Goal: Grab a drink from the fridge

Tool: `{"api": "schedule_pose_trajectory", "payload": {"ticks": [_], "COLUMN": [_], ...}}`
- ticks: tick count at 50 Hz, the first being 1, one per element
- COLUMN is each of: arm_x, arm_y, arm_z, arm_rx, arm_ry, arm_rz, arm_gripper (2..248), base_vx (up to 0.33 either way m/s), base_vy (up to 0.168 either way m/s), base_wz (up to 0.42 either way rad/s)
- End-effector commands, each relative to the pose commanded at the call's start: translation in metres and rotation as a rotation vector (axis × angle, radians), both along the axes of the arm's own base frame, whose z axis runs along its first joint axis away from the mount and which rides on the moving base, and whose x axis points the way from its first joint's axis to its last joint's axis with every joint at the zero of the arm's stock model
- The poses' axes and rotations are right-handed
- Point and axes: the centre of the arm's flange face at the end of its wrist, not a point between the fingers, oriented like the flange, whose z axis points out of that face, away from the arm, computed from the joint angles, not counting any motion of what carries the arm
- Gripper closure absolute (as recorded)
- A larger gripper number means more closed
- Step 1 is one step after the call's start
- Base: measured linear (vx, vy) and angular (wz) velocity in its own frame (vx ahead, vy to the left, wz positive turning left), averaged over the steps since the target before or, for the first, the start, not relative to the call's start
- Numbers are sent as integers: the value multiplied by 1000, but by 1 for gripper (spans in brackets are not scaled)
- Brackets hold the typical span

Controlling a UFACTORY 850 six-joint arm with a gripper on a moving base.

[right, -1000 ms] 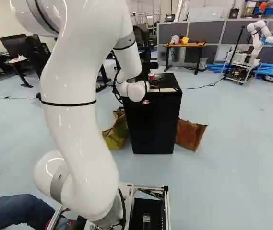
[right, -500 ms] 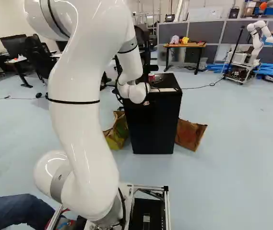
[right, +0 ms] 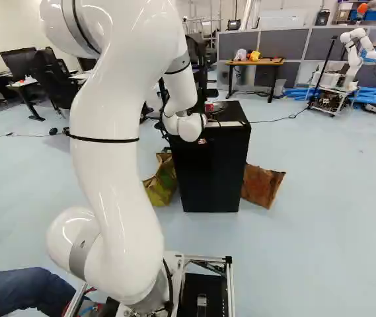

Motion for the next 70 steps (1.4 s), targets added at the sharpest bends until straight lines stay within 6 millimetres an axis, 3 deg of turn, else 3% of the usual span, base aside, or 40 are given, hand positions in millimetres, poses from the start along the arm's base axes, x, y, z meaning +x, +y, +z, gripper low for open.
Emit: {"api": "schedule_pose_trajectory", "payload": {"ticks": [70], "arm_x": [17], "arm_y": [-7], "arm_z": [-3], "arm_rx": [-3], "arm_ry": [-13], "arm_rz": [-4], "arm_gripper": [3], "base_vx": [0], "base_vy": [0], "base_wz": [0]}}
